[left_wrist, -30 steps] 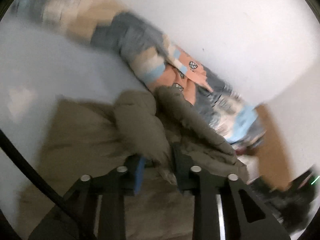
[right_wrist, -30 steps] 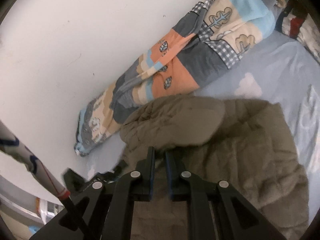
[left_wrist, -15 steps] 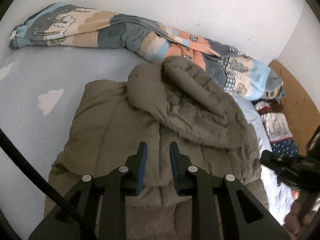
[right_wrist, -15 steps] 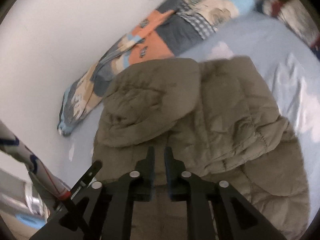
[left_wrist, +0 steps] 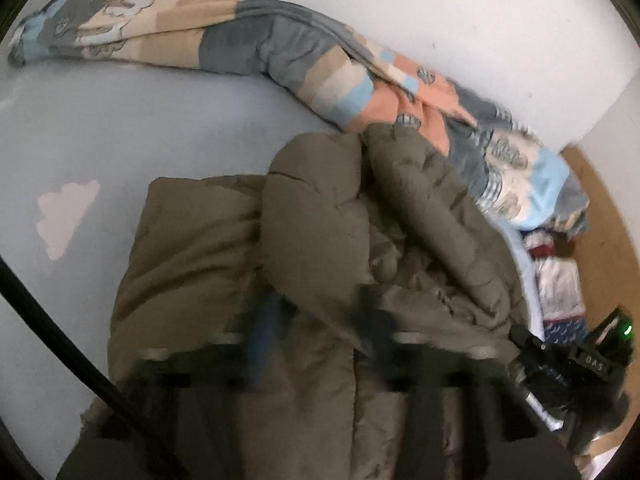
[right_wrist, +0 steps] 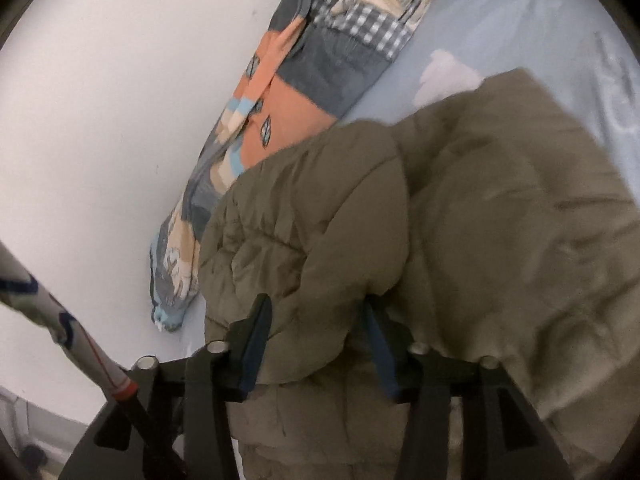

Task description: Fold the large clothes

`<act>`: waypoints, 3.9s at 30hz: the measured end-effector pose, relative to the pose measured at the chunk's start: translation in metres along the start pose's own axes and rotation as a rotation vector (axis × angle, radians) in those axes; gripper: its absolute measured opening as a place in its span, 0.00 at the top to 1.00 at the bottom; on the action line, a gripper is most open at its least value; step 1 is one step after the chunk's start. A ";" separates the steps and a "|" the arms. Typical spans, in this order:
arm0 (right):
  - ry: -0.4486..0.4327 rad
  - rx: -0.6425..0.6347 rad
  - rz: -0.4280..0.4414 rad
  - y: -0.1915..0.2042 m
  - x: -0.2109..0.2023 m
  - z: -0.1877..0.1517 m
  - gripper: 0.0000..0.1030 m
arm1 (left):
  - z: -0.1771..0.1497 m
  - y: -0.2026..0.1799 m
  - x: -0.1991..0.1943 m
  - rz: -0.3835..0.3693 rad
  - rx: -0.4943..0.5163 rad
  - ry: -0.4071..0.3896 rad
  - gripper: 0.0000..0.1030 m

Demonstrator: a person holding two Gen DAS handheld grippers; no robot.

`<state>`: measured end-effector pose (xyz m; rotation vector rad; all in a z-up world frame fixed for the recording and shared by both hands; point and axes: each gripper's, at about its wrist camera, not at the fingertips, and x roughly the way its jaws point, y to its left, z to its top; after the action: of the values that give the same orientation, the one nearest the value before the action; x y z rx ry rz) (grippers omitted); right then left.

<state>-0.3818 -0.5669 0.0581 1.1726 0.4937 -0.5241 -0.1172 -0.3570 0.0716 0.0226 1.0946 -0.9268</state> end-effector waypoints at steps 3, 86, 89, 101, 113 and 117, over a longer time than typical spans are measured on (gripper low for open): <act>-0.015 -0.083 -0.061 0.013 -0.009 -0.006 0.88 | -0.011 -0.018 -0.018 0.039 0.108 -0.073 0.83; 0.037 -0.446 -0.445 -0.021 -0.157 -0.231 0.44 | -0.277 -0.011 -0.194 0.395 0.344 -0.079 0.37; 0.036 -0.467 -0.467 -0.030 -0.170 -0.262 0.44 | -0.308 -0.007 -0.203 0.421 0.367 -0.081 0.37; 0.056 -0.528 -0.591 -0.068 -0.172 -0.330 0.39 | -0.368 0.016 -0.186 0.491 0.407 -0.042 0.27; 0.005 -0.529 -0.579 -0.084 -0.165 -0.333 0.21 | -0.371 0.025 -0.178 0.484 0.409 -0.069 0.17; -0.003 -0.538 -0.557 -0.085 -0.165 -0.335 0.18 | -0.371 0.025 -0.177 0.491 0.401 -0.062 0.17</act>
<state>-0.5931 -0.2539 -0.0060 0.5084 0.9041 -0.8068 -0.4020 -0.0662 0.0126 0.5653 0.7786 -0.6804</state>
